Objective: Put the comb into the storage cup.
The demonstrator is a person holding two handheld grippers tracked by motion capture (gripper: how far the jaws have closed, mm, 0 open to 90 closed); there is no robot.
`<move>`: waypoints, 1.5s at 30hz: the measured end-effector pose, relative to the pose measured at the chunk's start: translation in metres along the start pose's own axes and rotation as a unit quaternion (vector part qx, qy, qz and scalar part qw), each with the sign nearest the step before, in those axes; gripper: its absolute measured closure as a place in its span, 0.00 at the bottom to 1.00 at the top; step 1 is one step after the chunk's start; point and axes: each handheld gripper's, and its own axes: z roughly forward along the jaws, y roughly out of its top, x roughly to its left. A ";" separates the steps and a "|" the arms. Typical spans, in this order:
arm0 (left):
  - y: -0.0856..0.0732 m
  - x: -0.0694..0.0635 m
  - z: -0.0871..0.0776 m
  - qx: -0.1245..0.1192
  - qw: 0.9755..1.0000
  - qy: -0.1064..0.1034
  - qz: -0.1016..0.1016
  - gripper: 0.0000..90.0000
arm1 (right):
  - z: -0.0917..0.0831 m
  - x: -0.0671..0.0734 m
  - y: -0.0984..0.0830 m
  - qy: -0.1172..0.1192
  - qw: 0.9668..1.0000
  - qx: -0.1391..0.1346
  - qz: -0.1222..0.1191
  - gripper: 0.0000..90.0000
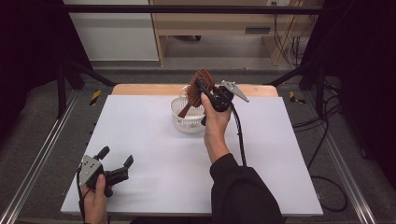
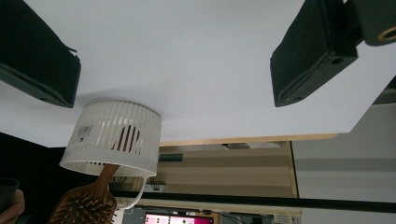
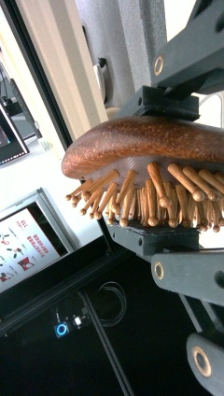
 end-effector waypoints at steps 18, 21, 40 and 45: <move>0.000 -0.001 0.000 0.001 1.000 -0.001 0.002 0.02 | 0.001 0.000 -0.006 -0.004 1.000 -0.001 -0.002 0.56; 0.000 -0.001 0.000 0.001 1.000 -0.002 0.002 0.02 | 0.001 0.000 -0.007 -0.004 1.000 -0.002 -0.004 0.56; 0.000 -0.001 0.000 0.000 1.000 -0.003 0.002 0.02 | 0.002 0.001 -0.018 -0.001 1.000 -0.002 -0.003 0.56; 0.000 -0.001 0.001 0.001 1.000 -0.003 0.000 0.02 | 0.003 0.000 -0.019 0.000 1.000 -0.003 -0.001 0.56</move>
